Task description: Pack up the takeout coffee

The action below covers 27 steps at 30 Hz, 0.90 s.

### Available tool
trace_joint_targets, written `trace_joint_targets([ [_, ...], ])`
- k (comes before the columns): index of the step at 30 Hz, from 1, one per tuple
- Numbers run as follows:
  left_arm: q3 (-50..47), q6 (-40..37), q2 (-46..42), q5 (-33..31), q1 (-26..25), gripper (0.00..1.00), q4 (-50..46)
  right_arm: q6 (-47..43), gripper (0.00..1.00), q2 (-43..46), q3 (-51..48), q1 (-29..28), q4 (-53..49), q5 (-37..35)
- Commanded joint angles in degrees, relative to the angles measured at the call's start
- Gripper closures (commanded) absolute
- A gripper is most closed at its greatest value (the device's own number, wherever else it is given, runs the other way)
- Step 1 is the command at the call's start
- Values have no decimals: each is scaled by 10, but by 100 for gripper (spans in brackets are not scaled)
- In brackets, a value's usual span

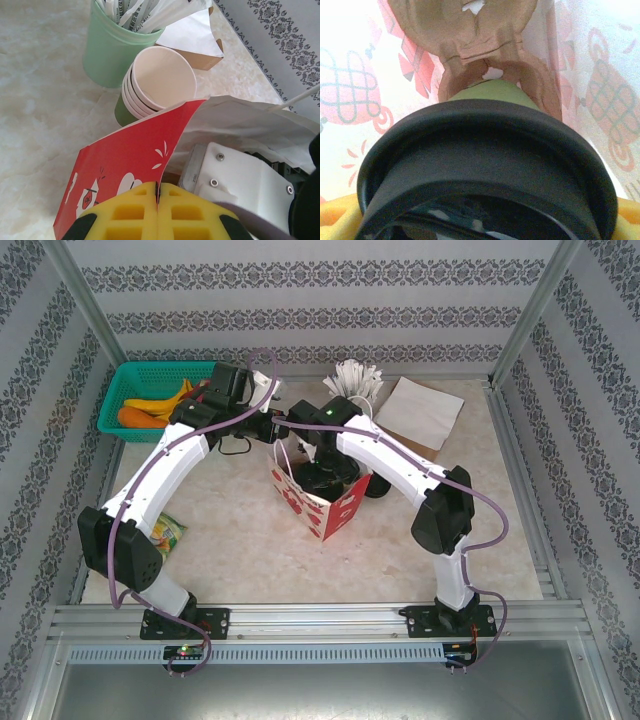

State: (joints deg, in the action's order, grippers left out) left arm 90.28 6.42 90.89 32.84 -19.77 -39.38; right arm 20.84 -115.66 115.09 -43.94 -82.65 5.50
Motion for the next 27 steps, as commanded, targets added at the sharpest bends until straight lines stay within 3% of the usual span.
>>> trace_joint_targets([
  [1, -1, -11, -15, 26, -5, 100, 14, 2, 43, 6, 11, 8, -4, -17],
  [27, 2, -11, -12, 5, -4, 100, 6, -8, 44, 21, -77, 9, 62, 1],
])
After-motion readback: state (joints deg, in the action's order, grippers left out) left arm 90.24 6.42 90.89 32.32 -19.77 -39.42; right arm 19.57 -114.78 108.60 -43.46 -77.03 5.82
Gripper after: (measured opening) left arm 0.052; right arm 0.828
